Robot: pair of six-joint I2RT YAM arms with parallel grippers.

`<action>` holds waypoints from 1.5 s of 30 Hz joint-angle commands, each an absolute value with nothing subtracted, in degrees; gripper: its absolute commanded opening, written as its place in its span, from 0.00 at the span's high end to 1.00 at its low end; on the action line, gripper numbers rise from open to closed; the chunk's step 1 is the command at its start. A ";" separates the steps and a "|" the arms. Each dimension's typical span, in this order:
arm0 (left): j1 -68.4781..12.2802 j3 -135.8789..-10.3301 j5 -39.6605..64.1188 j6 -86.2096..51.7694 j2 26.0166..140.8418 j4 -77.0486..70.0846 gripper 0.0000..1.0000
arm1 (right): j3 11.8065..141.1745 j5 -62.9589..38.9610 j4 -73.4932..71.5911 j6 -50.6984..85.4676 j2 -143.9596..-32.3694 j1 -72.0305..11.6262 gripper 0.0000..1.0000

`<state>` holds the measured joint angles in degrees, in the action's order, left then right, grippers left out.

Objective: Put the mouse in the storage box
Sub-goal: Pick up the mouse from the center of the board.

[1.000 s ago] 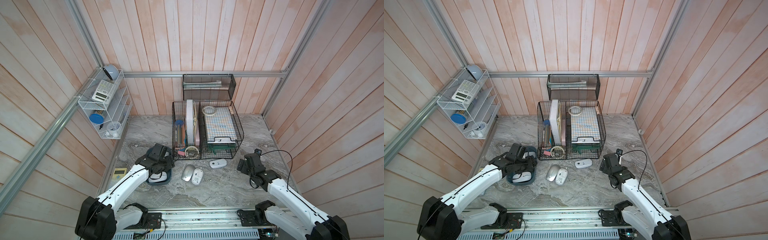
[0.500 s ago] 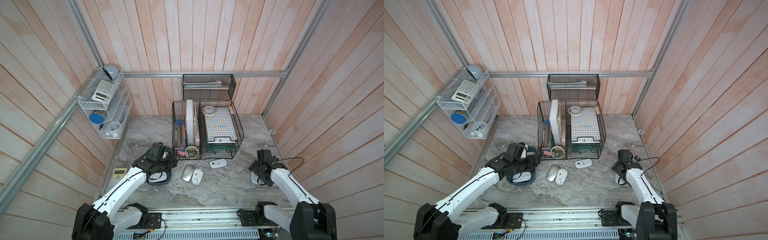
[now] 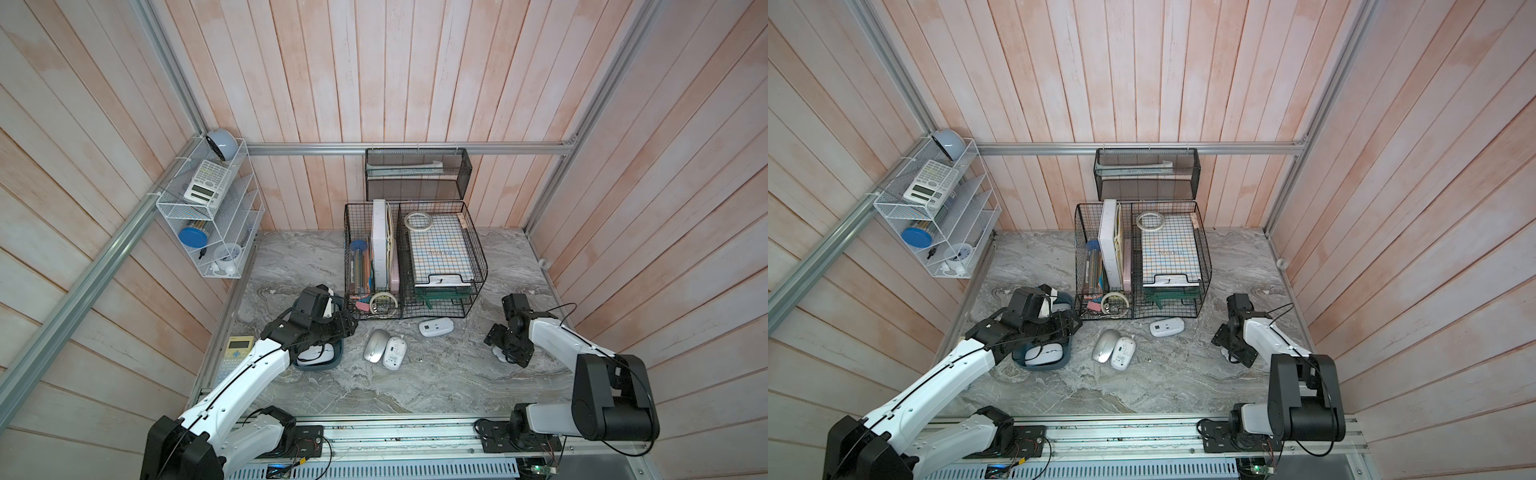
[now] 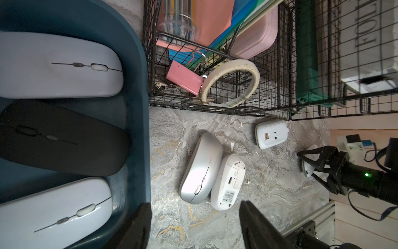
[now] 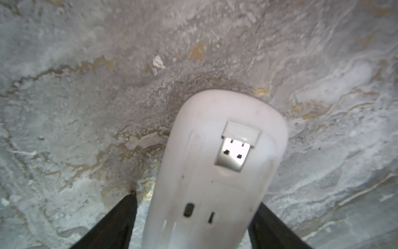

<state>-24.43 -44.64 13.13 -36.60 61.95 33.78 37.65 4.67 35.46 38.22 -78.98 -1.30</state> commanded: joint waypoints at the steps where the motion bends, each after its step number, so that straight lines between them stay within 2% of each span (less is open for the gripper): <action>1: -24.35 -43.89 14.11 -36.01 61.66 33.32 0.30 | 35.85 -1.18 34.94 37.94 -80.51 -2.06 0.31; 3: -24.35 -44.08 14.30 -36.17 61.61 33.54 0.30 | 35.18 -2.28 33.56 38.25 -80.50 -2.05 0.40; 8: -24.35 -44.74 15.20 -37.00 61.45 34.30 0.30 | 35.15 -3.68 33.11 36.94 -79.50 -2.68 0.45; 11: -24.33 -45.00 15.84 -37.95 60.93 34.29 0.30 | 36.53 -3.13 34.63 34.82 -75.35 -6.19 0.46; 17: -24.32 -45.52 26.67 -41.09 60.00 29.30 0.30 | 36.80 0.93 29.18 28.31 -59.09 -24.21 0.49; 19: -24.23 -45.84 29.81 -42.15 59.49 27.53 0.30 | 35.70 -0.14 24.99 24.46 -54.85 -30.59 0.52; 22: -24.35 -46.15 35.86 -43.55 59.39 24.49 0.30 | 33.52 -5.02 18.92 16.05 -49.94 -39.85 0.51; 23: -24.43 -46.31 38.35 -44.10 59.65 23.42 0.30 | 32.72 -7.98 17.28 11.78 -48.83 -42.91 0.49; 26: -25.89 -45.95 42.78 -46.80 59.62 19.39 0.30 | 29.50 -6.87 10.91 5.87 -47.53 -51.47 0.47; 31: -33.73 -46.19 41.12 -48.05 60.23 17.16 0.30 | 28.03 -4.79 4.81 -2.36 -50.17 -61.26 0.43; 41: -46.01 -45.46 35.53 -48.20 67.46 16.03 0.35 | 29.72 -7.81 4.22 -5.80 -51.99 -63.67 0.42; 45: -48.44 -46.04 33.85 -47.73 70.39 16.97 0.42 | 29.79 -7.10 5.07 -5.72 -51.76 -63.84 0.42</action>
